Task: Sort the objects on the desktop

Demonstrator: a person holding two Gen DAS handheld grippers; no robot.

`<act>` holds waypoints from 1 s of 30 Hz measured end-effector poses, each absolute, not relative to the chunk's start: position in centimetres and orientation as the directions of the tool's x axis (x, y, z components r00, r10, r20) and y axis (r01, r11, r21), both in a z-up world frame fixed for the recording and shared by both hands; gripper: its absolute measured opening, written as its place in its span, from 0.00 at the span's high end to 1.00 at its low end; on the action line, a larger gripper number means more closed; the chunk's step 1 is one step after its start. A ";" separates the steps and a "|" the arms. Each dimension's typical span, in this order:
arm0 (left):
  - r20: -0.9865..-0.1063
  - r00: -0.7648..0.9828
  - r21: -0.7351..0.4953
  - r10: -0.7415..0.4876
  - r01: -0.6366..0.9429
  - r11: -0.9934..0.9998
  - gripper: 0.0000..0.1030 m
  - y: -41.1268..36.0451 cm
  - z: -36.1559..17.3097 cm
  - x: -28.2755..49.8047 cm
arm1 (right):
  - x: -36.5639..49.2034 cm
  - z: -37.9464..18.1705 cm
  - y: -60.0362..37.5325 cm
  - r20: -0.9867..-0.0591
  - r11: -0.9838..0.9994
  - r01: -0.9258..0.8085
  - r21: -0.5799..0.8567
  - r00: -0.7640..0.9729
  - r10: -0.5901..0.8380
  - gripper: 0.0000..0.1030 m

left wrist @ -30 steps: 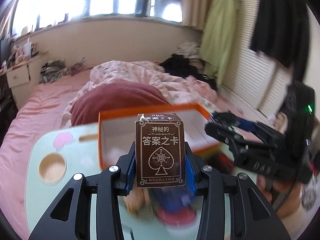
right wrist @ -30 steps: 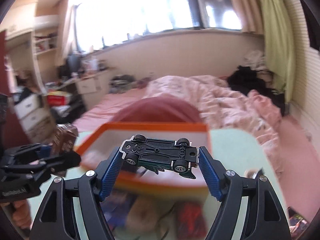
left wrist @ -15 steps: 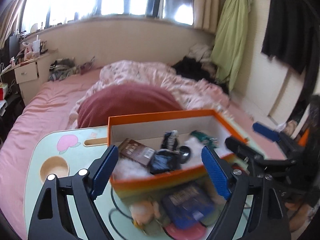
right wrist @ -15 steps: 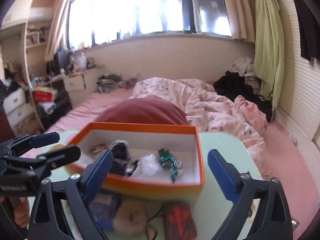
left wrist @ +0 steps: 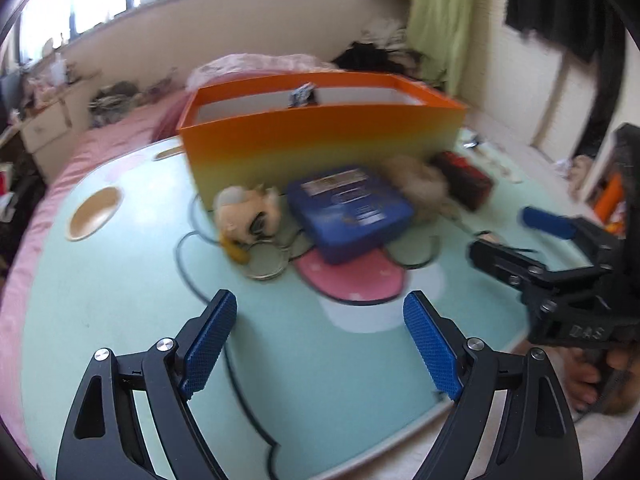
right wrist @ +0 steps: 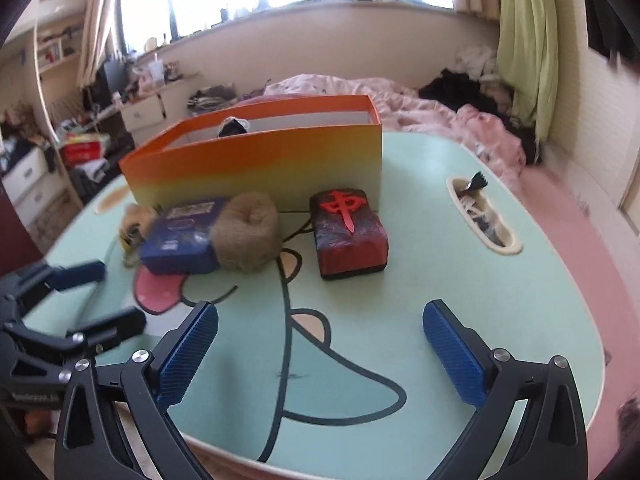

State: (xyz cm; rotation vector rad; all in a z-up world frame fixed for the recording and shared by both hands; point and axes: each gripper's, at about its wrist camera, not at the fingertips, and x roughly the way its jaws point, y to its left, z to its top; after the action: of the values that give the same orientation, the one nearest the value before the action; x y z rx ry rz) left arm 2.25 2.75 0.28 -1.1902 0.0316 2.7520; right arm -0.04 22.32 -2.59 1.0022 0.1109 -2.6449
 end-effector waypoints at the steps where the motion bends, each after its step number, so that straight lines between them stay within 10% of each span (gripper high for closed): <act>1: -0.720 -0.684 -0.039 0.119 -0.131 -0.991 0.07 2.6 0.1 2.2 | 0.0 -2.8 21.9 -0.655 -0.950 0.312 0.006 -0.717 -0.240 0.00; 30: -0.704 -0.698 -0.041 0.132 -0.145 -0.989 0.00 2.3 -0.5 1.9 | 0.3 -3.2 21.6 -0.640 -0.938 0.345 -0.017 -0.725 -0.255 0.00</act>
State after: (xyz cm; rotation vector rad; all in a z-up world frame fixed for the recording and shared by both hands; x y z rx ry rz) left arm 1.89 2.25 -0.50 -1.1438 0.0266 2.7636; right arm 0.26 21.64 -3.24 0.9524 0.1921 -2.6432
